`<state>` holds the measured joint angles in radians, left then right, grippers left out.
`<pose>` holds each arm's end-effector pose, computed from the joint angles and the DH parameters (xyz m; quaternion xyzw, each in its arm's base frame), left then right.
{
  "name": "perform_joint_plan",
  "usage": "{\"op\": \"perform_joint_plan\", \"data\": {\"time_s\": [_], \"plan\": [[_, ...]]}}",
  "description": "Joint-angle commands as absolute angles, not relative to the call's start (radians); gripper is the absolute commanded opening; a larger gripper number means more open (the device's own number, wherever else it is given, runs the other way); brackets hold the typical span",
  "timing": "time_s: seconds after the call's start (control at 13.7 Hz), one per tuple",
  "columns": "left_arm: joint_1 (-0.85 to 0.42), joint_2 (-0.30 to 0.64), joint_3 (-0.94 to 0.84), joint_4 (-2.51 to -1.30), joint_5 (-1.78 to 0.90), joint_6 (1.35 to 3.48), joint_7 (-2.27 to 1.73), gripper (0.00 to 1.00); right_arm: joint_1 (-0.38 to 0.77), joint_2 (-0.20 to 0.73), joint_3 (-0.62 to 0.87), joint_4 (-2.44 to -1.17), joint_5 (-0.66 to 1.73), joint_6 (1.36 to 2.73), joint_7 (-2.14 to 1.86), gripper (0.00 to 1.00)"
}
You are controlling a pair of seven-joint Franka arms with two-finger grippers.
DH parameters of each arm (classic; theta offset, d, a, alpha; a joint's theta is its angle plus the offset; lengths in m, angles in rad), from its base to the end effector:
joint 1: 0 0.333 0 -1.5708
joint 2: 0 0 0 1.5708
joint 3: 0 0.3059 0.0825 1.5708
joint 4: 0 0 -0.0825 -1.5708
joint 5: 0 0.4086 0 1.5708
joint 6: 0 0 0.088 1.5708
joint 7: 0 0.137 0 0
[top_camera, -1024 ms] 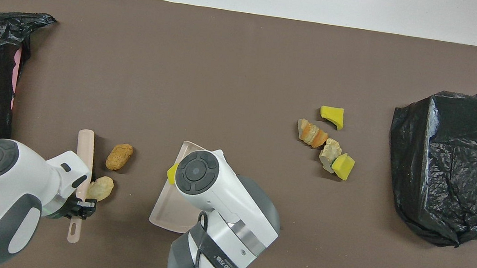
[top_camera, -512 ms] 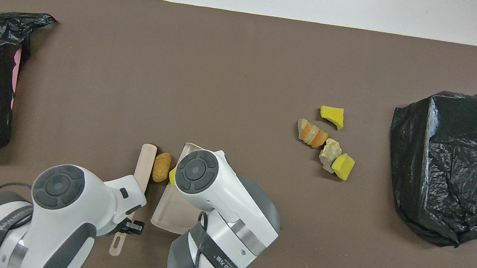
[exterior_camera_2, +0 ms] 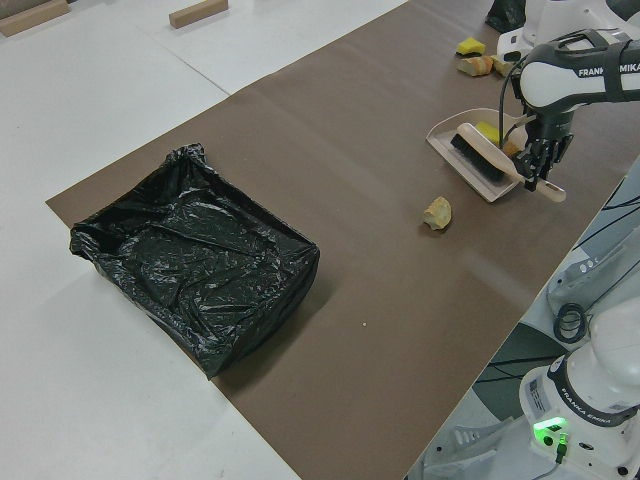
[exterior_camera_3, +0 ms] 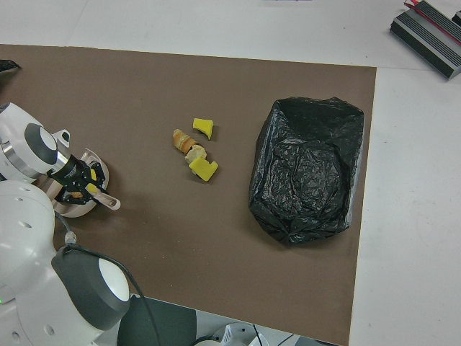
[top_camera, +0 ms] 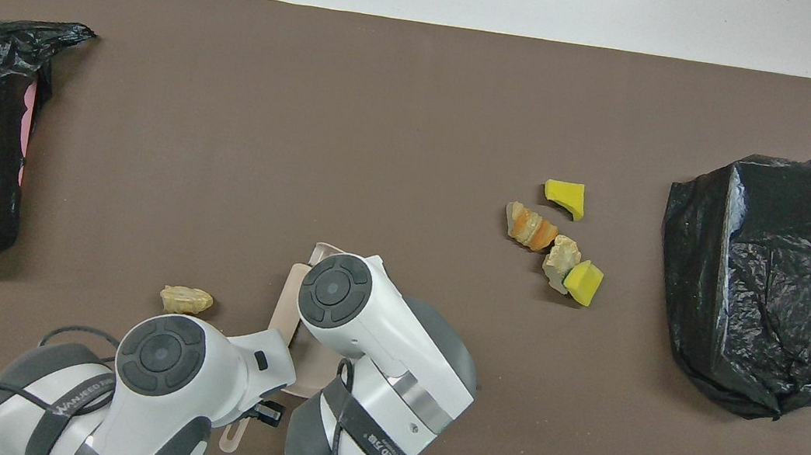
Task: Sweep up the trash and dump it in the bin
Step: 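Sweep the sponge and bread scraps into the dustpan with the left gripper, then sweep the remaining bread scraps into the dustpan with the left gripper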
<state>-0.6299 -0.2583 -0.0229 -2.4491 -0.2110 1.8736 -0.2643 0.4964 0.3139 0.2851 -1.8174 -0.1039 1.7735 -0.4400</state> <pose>0.3240 -0.2748 0.3237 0.9729 -0.1428 -0.1812 0.0126 0.4364 0.4090 0.2987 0.7955 0.5813 -0.1677 0.0333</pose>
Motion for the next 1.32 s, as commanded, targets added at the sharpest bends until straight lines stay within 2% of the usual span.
{"op": "perform_joint_plan", "data": {"time_s": [0.0, 0.22, 0.37, 0.51, 0.73, 1.1, 1.24], "plan": [[-0.559, -0.305, -0.012, -2.421, -0.212, 1.757, -0.409, 0.00, 0.482, 0.307, 0.291, -1.829, -0.080, 1.775, -0.501, 0.00], [-0.505, -0.362, -0.015, -2.430, -0.135, 1.645, -0.611, 0.00, 0.488, 0.305, 0.291, -1.829, -0.083, 1.796, -0.528, 0.00], [-0.454, -0.373, -0.015, -2.447, -0.129, 1.644, -0.740, 0.00, 0.482, 0.307, 0.290, -1.830, -0.087, 1.798, -0.595, 0.00], [-0.398, -0.396, -0.015, -2.483, -0.127, 1.654, -0.823, 0.00, 0.480, 0.307, 0.291, -1.847, -0.087, 1.859, -0.615, 0.00], [-0.355, -0.413, -0.017, -2.558, -0.103, 1.698, -0.831, 0.00, 0.483, 0.301, 0.291, -1.856, -0.084, 1.848, -0.614, 0.00], [-0.370, -0.348, -0.023, -2.576, -0.124, 1.886, -0.645, 0.00, 0.485, 0.276, 0.291, -1.904, -0.074, 1.867, -0.550, 0.00], [-0.469, -0.278, -0.023, -2.568, -0.193, 2.026, -0.632, 0.00, 0.486, 0.276, 0.291, -1.904, -0.074, 1.856, -0.538, 0.00]]}}
